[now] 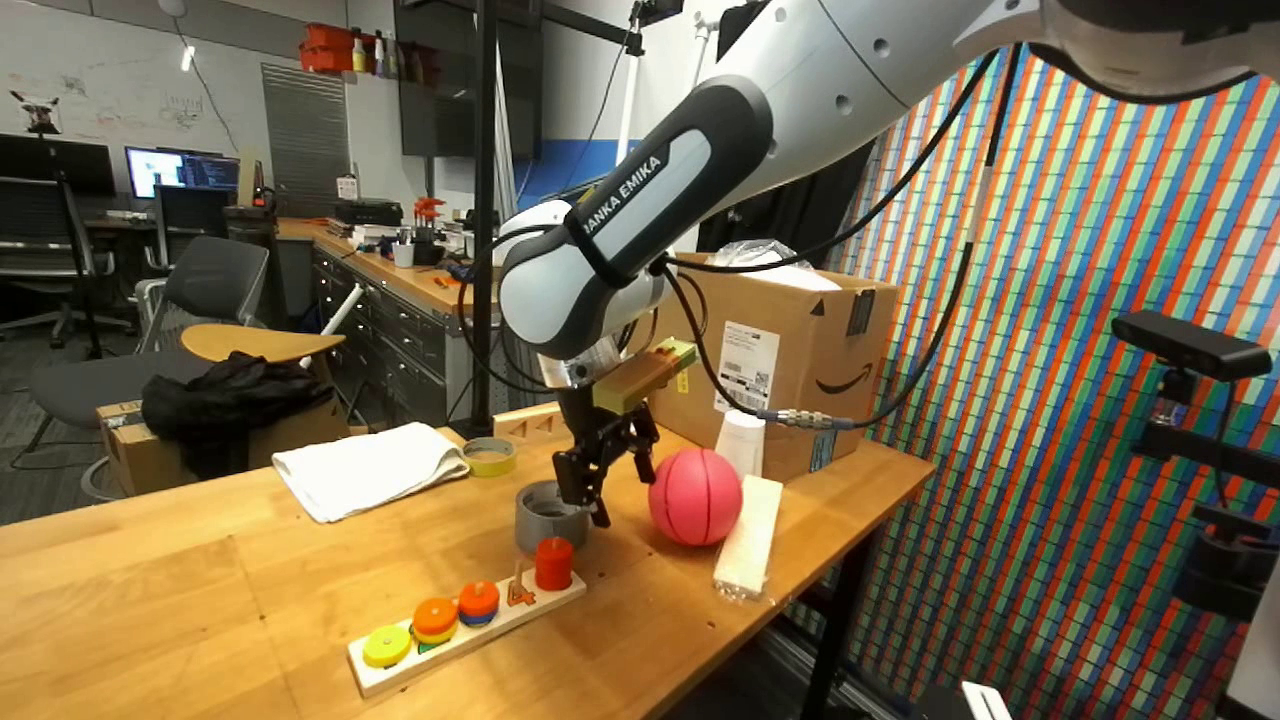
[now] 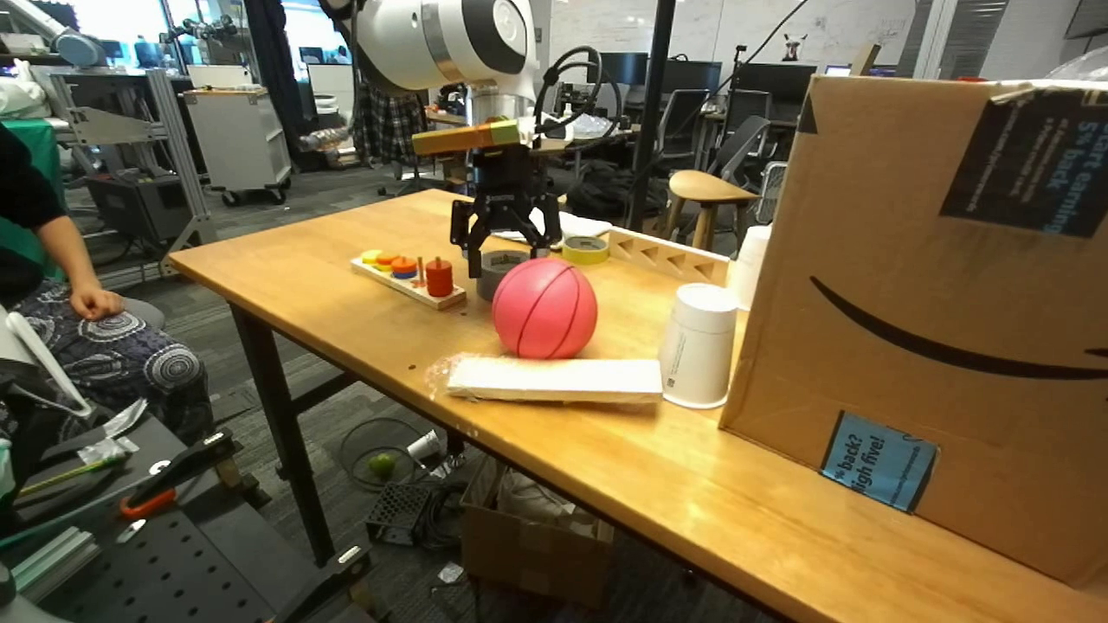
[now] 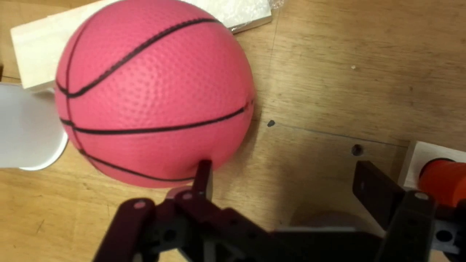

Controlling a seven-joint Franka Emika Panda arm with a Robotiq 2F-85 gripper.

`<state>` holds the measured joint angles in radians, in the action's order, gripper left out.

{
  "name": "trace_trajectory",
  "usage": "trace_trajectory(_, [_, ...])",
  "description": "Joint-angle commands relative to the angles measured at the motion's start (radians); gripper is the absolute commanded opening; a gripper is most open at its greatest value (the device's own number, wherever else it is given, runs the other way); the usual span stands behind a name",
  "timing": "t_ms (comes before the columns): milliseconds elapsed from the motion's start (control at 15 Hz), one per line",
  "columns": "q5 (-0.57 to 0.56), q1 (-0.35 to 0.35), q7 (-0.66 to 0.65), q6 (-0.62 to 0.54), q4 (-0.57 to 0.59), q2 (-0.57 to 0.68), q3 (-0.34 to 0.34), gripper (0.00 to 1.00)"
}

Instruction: Push the basketball between the two cups

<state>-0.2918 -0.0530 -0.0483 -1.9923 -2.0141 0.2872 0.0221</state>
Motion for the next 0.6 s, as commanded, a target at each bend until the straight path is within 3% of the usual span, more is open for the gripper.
trace_trajectory(0, [0.008, -0.008, -0.016, -0.016, -0.066, -0.072, 0.002, 1.00])
trace_trajectory(533, [0.013, -0.015, -0.011, -0.015, -0.084, -0.090, 0.012, 1.00])
